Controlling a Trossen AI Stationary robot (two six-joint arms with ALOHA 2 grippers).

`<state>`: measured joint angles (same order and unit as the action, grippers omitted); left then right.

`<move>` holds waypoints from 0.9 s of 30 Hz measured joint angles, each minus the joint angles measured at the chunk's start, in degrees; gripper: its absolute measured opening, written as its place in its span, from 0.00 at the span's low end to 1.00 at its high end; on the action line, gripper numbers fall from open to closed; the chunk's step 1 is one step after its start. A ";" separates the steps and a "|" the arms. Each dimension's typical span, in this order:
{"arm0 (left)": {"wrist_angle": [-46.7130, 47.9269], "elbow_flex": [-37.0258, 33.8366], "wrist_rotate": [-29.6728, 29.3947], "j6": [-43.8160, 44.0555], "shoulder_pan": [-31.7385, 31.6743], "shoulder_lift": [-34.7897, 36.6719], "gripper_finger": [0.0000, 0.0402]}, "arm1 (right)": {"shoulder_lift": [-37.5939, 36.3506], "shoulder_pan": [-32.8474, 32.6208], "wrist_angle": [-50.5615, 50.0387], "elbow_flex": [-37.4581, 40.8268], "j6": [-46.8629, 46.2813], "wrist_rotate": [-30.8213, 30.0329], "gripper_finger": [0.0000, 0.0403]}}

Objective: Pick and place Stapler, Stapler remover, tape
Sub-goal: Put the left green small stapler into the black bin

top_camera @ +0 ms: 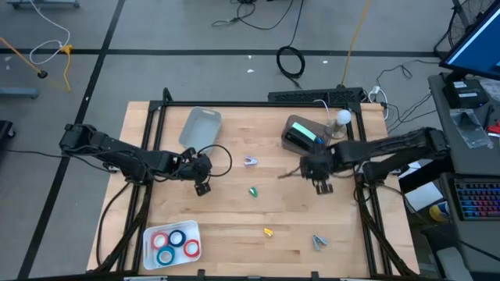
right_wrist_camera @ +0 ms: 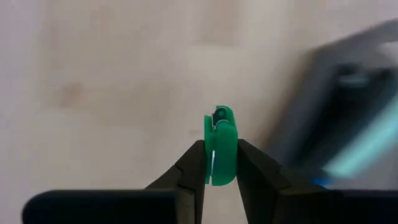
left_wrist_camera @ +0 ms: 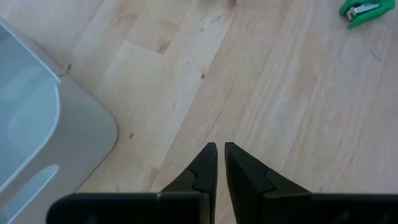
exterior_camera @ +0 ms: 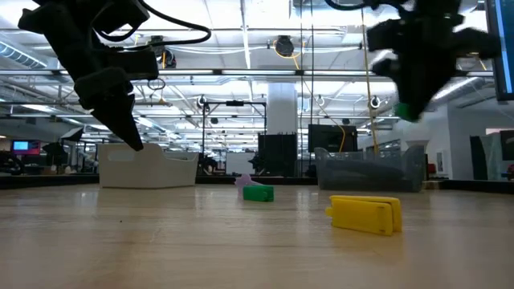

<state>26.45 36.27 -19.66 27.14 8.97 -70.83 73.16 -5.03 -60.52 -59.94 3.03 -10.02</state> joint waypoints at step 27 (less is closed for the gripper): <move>-0.23 0.00 0.04 1.68 0.00 0.02 0.09 | 15.68 29.92 23.20 -1.22 14.72 4.22 0.17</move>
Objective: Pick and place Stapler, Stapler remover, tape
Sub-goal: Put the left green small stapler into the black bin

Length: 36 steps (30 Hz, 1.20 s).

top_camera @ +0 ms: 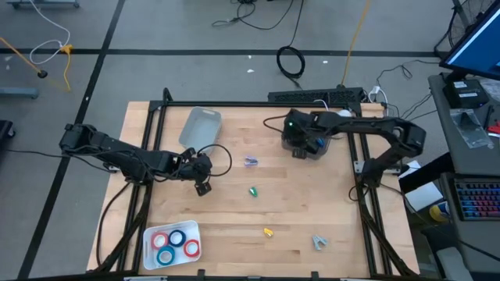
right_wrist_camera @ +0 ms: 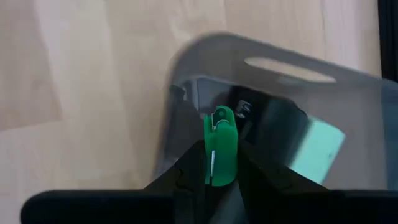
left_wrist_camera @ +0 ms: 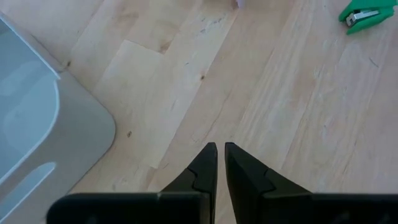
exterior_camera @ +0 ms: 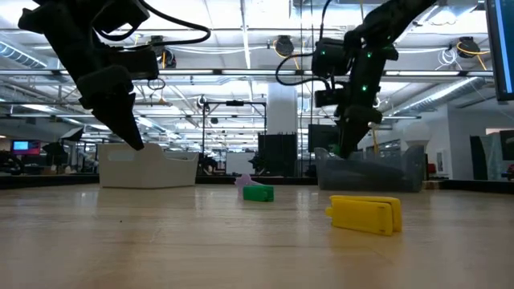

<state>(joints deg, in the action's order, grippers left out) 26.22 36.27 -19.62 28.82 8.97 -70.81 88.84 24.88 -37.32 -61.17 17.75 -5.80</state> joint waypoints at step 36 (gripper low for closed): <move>0.06 0.00 -0.02 -0.47 0.00 0.00 0.09 | 6.99 1.38 3.56 0.04 -3.16 2.93 0.28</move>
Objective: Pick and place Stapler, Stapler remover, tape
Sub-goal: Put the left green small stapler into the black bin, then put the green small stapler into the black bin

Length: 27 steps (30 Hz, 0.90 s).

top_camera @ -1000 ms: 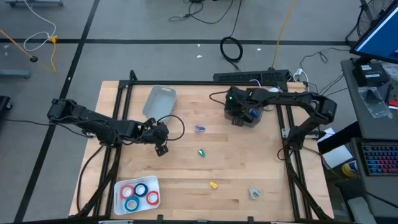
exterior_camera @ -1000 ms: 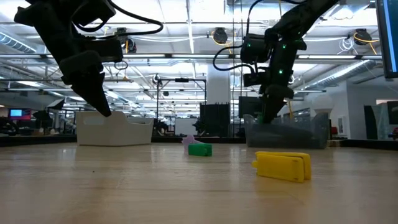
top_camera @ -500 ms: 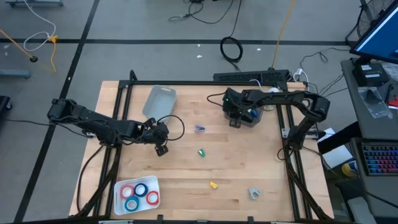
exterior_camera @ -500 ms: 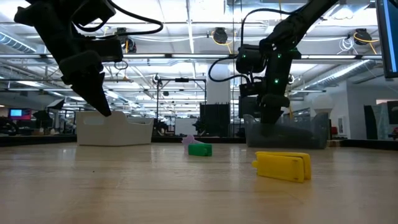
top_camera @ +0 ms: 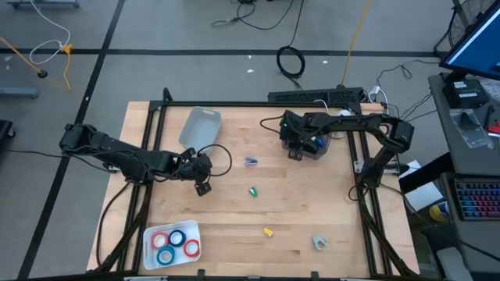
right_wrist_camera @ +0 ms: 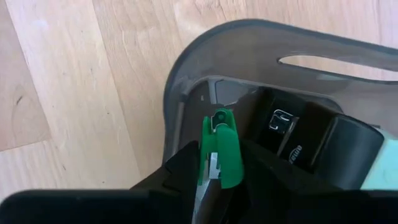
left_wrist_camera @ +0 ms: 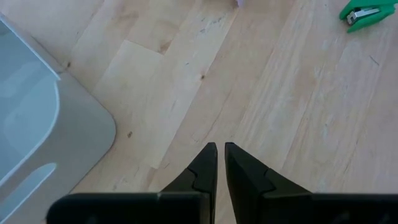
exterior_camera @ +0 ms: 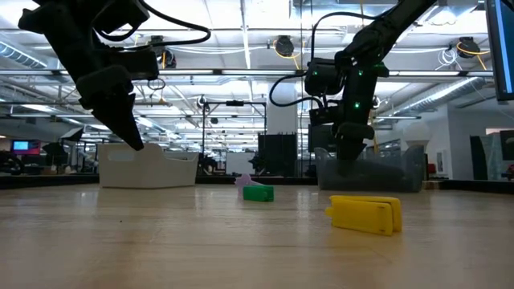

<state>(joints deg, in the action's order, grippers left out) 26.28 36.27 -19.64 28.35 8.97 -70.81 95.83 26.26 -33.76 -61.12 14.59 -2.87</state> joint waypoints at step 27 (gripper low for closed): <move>-4.73 0.01 -1.92 0.03 0.00 -0.01 0.09 | -21.63 -3.16 -3.21 0.00 -9.92 2.17 0.33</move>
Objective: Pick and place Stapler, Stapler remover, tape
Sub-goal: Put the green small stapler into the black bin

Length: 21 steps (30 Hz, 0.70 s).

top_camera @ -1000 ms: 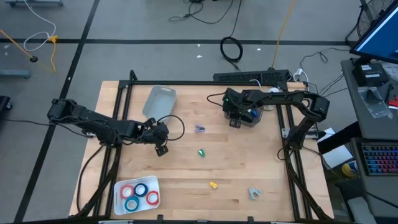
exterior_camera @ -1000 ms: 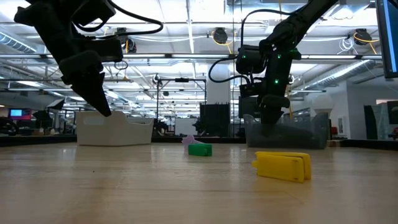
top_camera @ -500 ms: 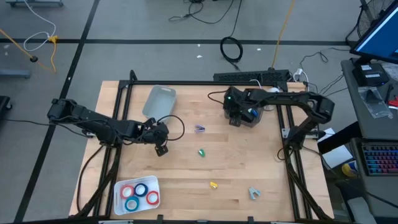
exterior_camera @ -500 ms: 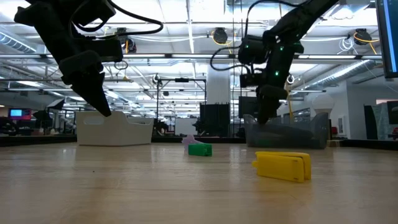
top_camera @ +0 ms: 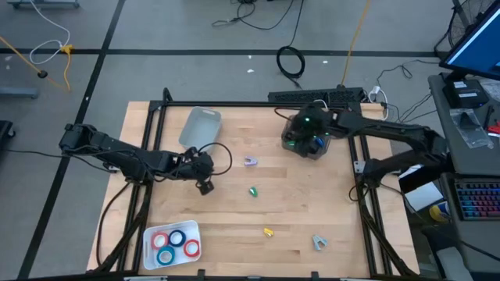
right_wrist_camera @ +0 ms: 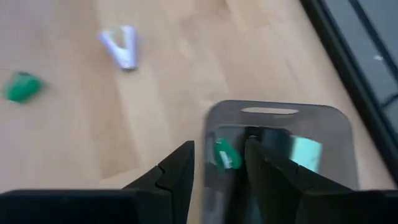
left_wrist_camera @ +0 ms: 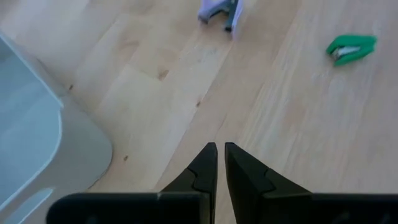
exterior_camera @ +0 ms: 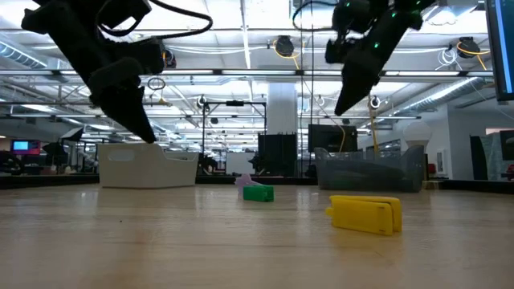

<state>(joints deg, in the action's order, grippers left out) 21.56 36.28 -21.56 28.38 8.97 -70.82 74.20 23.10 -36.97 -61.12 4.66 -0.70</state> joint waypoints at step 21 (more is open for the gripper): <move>-2.60 0.01 0.28 0.42 0.00 -0.01 0.09 | -13.93 -0.34 -6.70 0.00 -8.54 6.72 0.33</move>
<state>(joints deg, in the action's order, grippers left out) 18.96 36.29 -21.28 28.80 8.97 -70.83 60.27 22.76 -43.67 -61.12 -3.88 6.02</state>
